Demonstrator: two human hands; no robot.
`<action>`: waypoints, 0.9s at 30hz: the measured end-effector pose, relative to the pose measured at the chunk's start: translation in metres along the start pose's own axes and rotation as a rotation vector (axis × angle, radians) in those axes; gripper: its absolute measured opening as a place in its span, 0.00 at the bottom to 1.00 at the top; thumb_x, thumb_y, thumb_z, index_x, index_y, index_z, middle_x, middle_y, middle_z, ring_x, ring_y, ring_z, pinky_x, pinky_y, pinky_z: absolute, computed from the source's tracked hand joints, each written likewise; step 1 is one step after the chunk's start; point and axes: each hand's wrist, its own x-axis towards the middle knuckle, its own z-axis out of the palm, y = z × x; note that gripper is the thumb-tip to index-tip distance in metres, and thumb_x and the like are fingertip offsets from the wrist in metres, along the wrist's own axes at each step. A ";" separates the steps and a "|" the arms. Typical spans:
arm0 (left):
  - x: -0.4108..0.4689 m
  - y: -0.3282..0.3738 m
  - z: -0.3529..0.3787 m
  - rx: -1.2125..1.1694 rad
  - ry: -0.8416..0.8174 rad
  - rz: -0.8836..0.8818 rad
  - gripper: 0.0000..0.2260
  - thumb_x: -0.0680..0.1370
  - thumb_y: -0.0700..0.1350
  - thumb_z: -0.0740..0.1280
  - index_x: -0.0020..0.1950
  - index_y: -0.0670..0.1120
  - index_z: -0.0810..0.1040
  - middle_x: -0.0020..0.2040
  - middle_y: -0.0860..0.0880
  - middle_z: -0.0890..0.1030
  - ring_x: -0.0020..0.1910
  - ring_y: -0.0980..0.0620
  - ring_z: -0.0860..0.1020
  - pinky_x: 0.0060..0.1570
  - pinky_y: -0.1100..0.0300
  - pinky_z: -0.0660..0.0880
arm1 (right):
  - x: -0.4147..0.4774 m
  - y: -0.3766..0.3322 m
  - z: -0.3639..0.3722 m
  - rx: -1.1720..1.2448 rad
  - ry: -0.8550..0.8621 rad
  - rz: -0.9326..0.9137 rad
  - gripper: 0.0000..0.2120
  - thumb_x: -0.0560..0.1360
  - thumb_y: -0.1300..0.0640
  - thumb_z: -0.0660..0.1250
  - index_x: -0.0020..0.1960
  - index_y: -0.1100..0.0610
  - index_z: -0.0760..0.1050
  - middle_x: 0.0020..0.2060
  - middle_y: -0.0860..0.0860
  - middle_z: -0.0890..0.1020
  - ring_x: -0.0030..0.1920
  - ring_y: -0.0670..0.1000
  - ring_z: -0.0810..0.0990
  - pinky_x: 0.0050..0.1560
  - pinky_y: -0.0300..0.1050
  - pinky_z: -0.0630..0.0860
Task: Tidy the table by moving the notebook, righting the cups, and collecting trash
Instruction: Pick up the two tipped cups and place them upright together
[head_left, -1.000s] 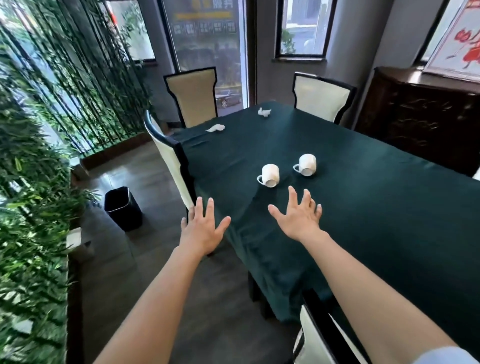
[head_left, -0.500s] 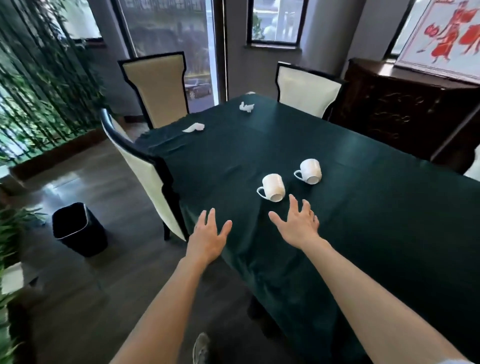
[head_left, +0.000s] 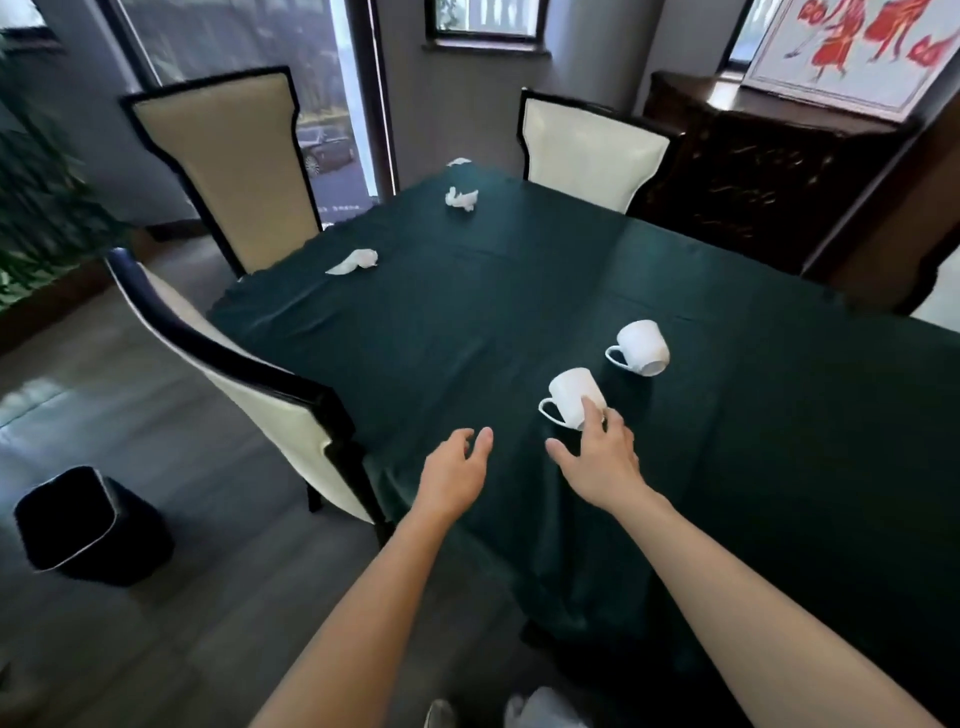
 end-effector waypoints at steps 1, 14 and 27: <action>0.008 0.001 0.002 0.000 -0.015 -0.006 0.26 0.84 0.62 0.58 0.74 0.47 0.75 0.64 0.49 0.81 0.64 0.49 0.77 0.62 0.57 0.71 | 0.006 0.000 0.002 0.020 0.011 0.014 0.40 0.80 0.40 0.64 0.83 0.53 0.48 0.82 0.60 0.53 0.79 0.64 0.54 0.76 0.59 0.60; 0.115 0.038 0.054 -0.116 -0.165 -0.224 0.22 0.81 0.67 0.56 0.50 0.50 0.76 0.46 0.54 0.79 0.49 0.48 0.81 0.58 0.48 0.80 | 0.123 0.020 0.029 0.077 0.018 0.195 0.43 0.77 0.42 0.68 0.83 0.53 0.49 0.80 0.61 0.53 0.79 0.63 0.53 0.74 0.60 0.64; 0.182 0.070 0.115 0.000 -0.317 -0.249 0.20 0.84 0.62 0.53 0.58 0.53 0.80 0.51 0.52 0.81 0.50 0.48 0.78 0.60 0.48 0.79 | 0.177 0.028 0.060 0.026 0.190 0.341 0.48 0.63 0.38 0.81 0.75 0.54 0.65 0.63 0.57 0.69 0.59 0.60 0.70 0.56 0.55 0.70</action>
